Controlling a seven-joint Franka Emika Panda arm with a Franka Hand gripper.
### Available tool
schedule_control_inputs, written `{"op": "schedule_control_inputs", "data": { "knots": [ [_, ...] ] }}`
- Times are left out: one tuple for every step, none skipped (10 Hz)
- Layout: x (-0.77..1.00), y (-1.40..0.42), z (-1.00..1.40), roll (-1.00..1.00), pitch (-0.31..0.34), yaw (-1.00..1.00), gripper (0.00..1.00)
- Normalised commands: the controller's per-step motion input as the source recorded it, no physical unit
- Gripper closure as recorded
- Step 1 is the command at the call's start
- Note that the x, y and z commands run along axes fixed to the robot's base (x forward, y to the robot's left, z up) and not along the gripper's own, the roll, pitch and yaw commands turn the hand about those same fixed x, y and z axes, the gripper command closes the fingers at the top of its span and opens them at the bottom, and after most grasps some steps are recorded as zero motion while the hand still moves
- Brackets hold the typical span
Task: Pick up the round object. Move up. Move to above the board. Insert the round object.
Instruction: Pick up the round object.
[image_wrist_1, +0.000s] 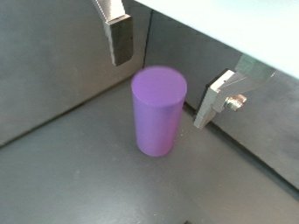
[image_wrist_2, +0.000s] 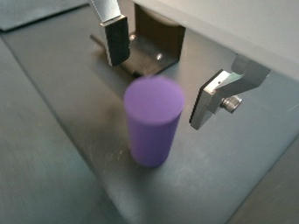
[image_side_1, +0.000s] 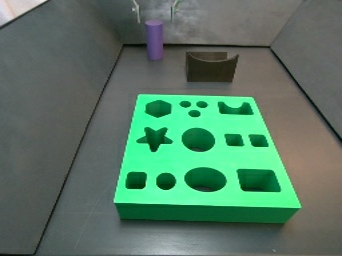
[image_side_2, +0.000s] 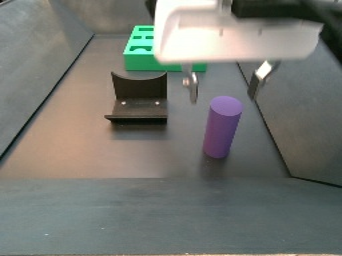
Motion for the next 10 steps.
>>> {"op": "schedule_control_inputs", "data": {
  "knots": [
    [-0.04, 0.21, -0.82, 0.0, -0.074, 0.13, 0.0],
    [-0.03, 0.16, -0.75, 0.0, -0.077, 0.13, 0.0],
    [0.0, 0.02, 0.0, -0.02, 0.0, 0.0, 0.0],
    [0.0, 0.0, 0.0, 0.0, 0.0, 0.0, 0.0],
    [0.0, 0.0, 0.0, 0.0, 0.0, 0.0, 1.0],
    [0.0, 0.0, 0.0, 0.0, 0.0, 0.0, 1.0],
    [0.0, 0.0, 0.0, 0.0, 0.0, 0.0, 1.0],
    [0.0, 0.0, 0.0, 0.0, 0.0, 0.0, 1.0],
    [0.0, 0.0, 0.0, 0.0, 0.0, 0.0, 1.0],
    [0.0, 0.0, 0.0, 0.0, 0.0, 0.0, 1.0]
  ]
}}
